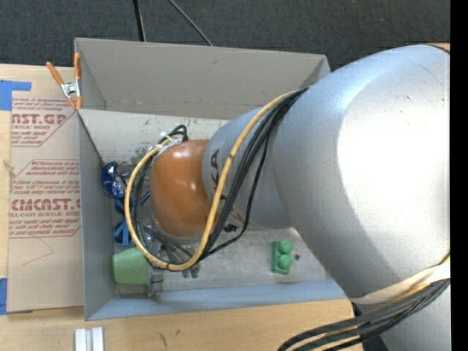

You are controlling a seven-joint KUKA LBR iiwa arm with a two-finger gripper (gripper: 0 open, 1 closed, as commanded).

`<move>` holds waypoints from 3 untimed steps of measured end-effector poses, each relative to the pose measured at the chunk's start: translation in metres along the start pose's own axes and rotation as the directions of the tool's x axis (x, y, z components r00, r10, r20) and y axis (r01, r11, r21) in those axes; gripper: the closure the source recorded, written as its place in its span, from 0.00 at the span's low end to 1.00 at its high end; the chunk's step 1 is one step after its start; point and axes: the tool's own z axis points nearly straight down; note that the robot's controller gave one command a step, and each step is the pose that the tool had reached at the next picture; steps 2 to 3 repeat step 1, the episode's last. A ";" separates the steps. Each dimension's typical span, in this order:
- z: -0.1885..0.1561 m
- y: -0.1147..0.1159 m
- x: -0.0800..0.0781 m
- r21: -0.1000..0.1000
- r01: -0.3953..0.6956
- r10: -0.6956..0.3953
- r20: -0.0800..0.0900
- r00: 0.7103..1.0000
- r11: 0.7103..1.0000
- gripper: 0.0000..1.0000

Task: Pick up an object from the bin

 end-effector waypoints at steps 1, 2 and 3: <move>-0.232 -0.027 -0.038 0.002 0.236 -0.236 0.011 0.972 0.972 1.00; -0.232 -0.027 -0.038 0.002 0.236 -0.236 0.011 0.972 0.972 1.00; -0.232 -0.027 -0.038 0.002 0.236 -0.236 0.011 0.972 0.972 1.00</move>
Offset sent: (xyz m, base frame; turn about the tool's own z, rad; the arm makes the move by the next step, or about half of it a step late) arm 0.0397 -0.0215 0.2273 -0.2383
